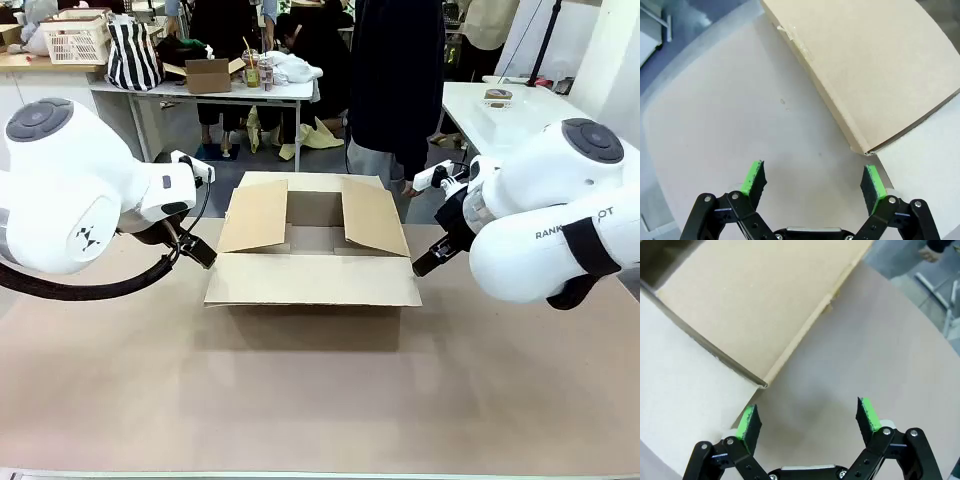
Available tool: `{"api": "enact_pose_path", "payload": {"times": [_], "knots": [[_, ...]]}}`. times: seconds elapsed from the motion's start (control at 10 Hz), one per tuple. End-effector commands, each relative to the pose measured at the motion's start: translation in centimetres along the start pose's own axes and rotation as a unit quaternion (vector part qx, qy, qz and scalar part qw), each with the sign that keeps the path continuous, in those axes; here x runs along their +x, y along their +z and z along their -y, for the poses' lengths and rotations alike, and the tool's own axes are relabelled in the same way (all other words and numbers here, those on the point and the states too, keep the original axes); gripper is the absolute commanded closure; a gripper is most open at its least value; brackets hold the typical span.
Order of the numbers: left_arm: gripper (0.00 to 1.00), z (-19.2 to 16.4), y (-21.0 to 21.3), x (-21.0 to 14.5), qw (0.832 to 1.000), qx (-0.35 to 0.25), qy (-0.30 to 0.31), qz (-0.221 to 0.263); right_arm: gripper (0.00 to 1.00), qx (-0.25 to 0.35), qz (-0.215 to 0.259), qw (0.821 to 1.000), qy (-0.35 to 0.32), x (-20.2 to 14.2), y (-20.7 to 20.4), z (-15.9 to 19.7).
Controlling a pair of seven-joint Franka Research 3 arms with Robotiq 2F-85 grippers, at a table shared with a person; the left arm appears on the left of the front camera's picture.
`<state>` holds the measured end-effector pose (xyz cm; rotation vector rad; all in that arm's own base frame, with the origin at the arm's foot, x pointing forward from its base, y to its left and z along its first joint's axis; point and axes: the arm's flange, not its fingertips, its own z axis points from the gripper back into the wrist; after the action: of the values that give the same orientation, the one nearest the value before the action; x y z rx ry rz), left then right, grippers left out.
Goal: Pack the gift set into the box.
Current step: Place both hands on the side flaps of the Package Box and spread them outward.
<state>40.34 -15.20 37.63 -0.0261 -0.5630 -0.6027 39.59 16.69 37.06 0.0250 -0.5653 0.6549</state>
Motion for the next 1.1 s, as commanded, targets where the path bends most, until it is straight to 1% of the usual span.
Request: {"api": "enact_pose_path", "payload": {"times": [0.0, 1.0], "knots": [[0.0, 0.0, 0.04, 0.05, 1.0, 0.0, 0.0, 0.001, 0.0, 0.0, 0.001, 1.0, 0.001, 0.03, 0.02, -0.05], [0.0, 0.0, 0.04, 0.05, 1.0, 0.0, 0.0, 0.001, 0.0, 0.0, 0.001, 1.0, 0.001, 0.03, 0.02, -0.05]]}}
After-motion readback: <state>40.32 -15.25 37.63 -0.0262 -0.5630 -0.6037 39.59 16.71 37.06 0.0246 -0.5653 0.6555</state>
